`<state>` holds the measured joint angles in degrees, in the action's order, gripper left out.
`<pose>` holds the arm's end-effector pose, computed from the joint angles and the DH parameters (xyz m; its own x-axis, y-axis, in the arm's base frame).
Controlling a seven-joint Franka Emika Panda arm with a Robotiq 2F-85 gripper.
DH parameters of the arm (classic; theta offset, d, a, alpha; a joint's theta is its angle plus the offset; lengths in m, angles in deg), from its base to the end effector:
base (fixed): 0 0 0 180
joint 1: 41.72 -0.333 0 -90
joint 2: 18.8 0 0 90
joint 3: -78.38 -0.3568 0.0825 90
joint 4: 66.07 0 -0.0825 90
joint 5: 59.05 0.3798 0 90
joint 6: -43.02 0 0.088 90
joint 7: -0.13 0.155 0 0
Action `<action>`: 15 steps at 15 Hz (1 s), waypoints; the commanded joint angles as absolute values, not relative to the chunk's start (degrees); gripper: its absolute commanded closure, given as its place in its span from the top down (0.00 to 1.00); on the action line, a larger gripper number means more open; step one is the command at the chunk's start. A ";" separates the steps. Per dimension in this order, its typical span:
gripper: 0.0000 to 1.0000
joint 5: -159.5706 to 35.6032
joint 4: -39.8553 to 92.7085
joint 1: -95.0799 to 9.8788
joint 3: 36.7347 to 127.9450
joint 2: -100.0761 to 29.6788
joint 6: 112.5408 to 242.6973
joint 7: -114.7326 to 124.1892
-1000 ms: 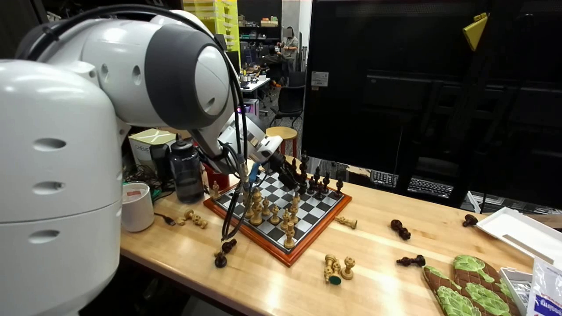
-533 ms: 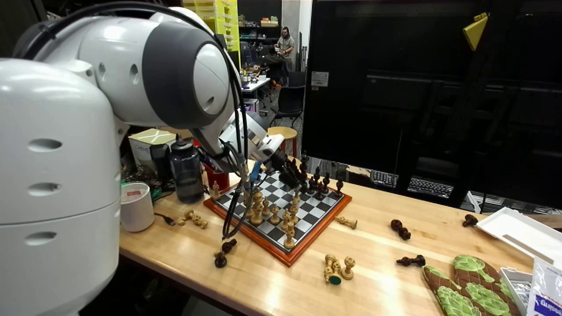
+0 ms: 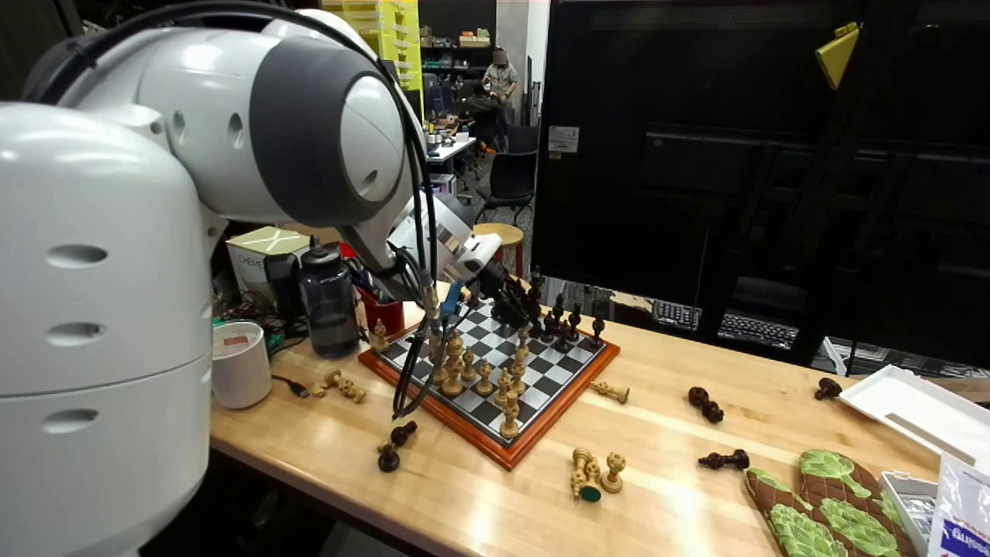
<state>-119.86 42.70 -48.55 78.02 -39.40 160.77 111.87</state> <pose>0.6405 -0.0041 0.3292 0.2815 -0.5746 0.7685 -0.9422 -0.3172 0.1080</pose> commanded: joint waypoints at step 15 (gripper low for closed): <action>1.00 -104.70 44.16 -45.65 77.48 -29.70 165.19 107.38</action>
